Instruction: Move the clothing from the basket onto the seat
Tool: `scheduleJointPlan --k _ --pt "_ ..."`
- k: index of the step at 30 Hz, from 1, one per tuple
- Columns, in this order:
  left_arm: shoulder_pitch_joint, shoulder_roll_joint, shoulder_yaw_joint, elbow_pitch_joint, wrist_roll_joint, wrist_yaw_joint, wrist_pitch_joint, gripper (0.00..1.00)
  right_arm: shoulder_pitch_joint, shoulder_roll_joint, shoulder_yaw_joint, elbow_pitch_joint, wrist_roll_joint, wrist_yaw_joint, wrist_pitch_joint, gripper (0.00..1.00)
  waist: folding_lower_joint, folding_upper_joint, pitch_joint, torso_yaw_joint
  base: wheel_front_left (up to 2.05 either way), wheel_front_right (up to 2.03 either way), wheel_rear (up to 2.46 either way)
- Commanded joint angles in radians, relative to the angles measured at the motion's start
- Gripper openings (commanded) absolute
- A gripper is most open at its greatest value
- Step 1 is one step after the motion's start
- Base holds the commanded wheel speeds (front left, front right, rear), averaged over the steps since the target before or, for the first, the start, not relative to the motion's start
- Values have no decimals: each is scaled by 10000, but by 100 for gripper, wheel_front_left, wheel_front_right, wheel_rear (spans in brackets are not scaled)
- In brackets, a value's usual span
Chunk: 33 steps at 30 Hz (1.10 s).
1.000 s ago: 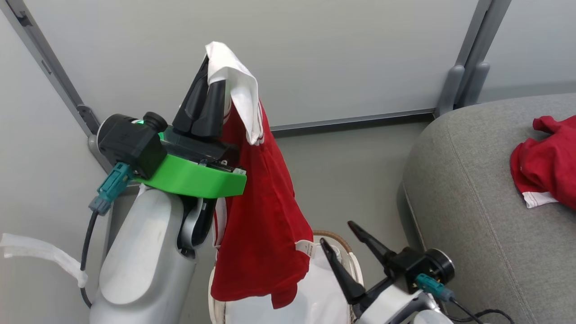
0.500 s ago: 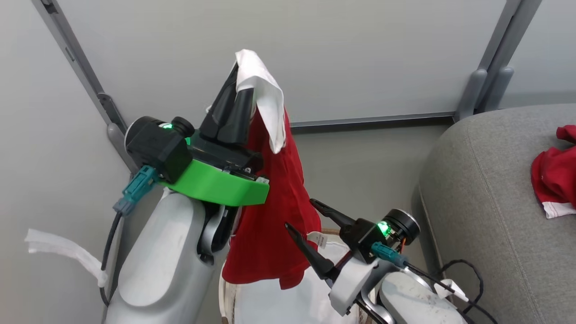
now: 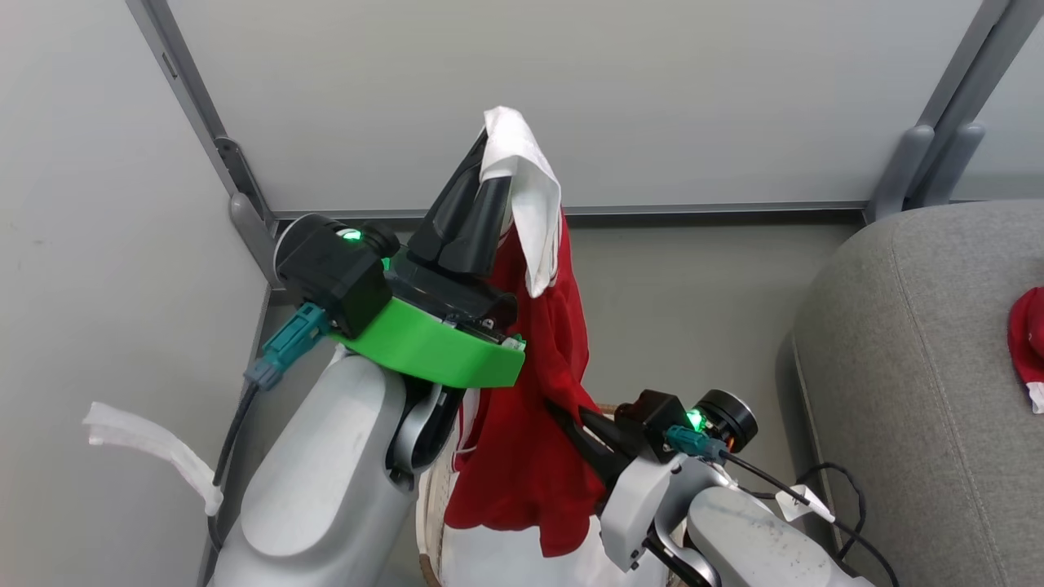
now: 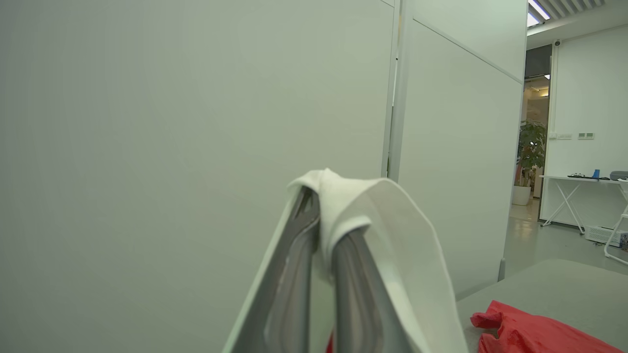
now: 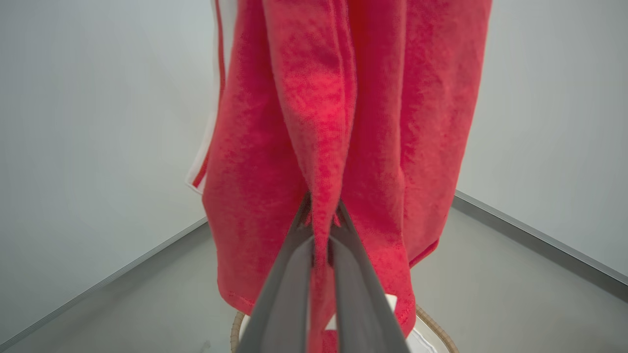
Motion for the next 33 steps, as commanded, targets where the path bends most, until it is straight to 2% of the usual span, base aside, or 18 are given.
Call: scheduleJointPlan --k 1,11,12,13,14,21,33 --pt "-119 6 68 34 -33 -32 1 0 -150 -40 -6 54 55 -14 -4 0 0 0 65 10 0 0 0" --pt "91 4 253 68 143 -32 1 0 102 -40 -279 -277 108 -14 -4 0 0 0 135 -259 0 0 0" --pt "119 4 332 54 116 -32 1 8 147 -40 -353 -348 89 -14 -4 0 0 0 138 -292 0 0 0" --pt "152 8 375 36 29 -32 1 44 185 -41 -421 -430 90 -14 -4 0 0 0 135 -323 0 0 0" --pt "199 8 406 56 -1 -32 1 100 265 -35 -507 -580 128 -14 -4 0 0 0 124 -363 0 0 0" --pt "583 9 771 678 196 -32 4 100 849 -38 -859 -1368 126 -14 -4 0 0 0 -122 -1120 0 0 0" --pt "1438 213 1480 1092 573 -32 4 100 1541 -42 -1075 -2545 22 -14 -4 0 0 0 45 -3786 0 0 0"
